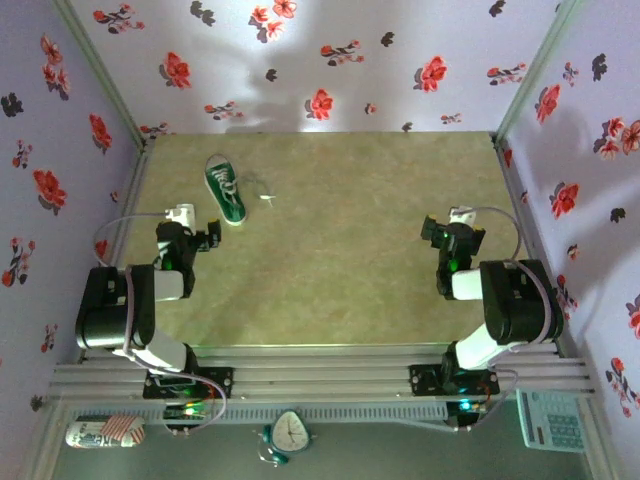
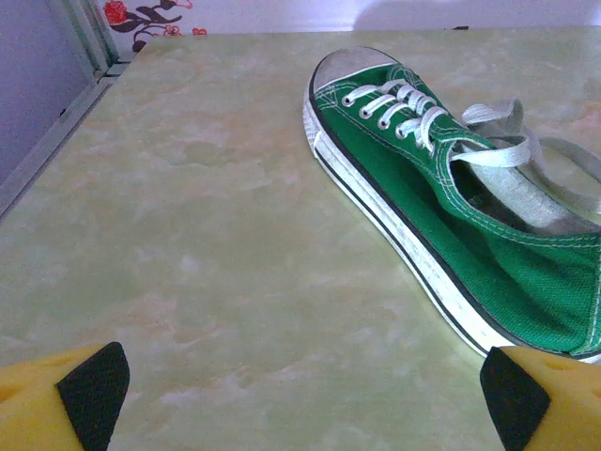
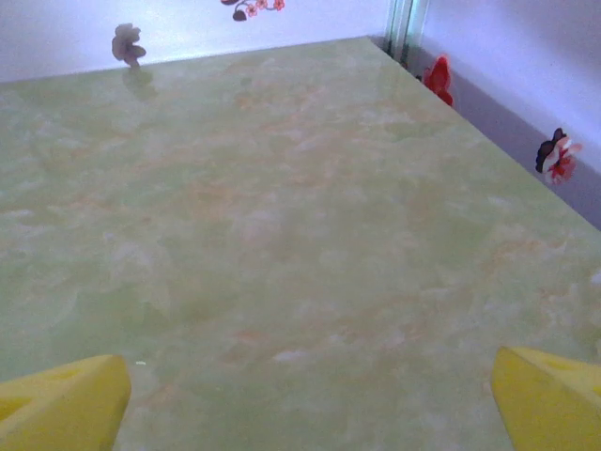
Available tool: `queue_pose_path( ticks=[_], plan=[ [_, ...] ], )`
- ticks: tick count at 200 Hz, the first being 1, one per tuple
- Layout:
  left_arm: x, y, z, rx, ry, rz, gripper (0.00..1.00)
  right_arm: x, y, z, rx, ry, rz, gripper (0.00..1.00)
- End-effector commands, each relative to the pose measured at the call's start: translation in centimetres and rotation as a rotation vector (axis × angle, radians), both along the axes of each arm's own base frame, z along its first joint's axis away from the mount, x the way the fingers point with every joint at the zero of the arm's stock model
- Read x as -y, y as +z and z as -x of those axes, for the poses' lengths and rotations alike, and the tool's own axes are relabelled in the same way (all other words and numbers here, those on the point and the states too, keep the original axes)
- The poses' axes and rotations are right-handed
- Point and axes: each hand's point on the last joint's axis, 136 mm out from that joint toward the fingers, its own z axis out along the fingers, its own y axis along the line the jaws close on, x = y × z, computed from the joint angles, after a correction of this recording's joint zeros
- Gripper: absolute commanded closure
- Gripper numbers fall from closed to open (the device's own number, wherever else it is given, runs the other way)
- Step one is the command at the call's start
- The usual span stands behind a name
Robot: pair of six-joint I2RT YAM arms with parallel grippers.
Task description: Tie the shoes
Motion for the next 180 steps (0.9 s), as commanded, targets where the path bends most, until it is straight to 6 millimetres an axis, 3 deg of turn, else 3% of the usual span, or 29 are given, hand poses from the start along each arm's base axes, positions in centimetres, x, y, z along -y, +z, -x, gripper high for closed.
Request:
queue_pose_path(
  ticks=[1,149,180],
  plan=[
    [0.0,0.3,-0.2,0.014,-0.005,0.013,0.00,0.1,0.4,-0.4,0.015,-0.003,-0.016,0.01],
    [0.1,0.3,-0.1,0.017,-0.009,0.006,0.00,-0.2,0.5,-0.3,0.018,0.004,-0.006,0.01],
    [1.1,1.7,1.1,0.085,-0.038,-0.035,0.00,-0.7,1.5,0.5,0.053,0.013,0.021,0.01]
  ],
)
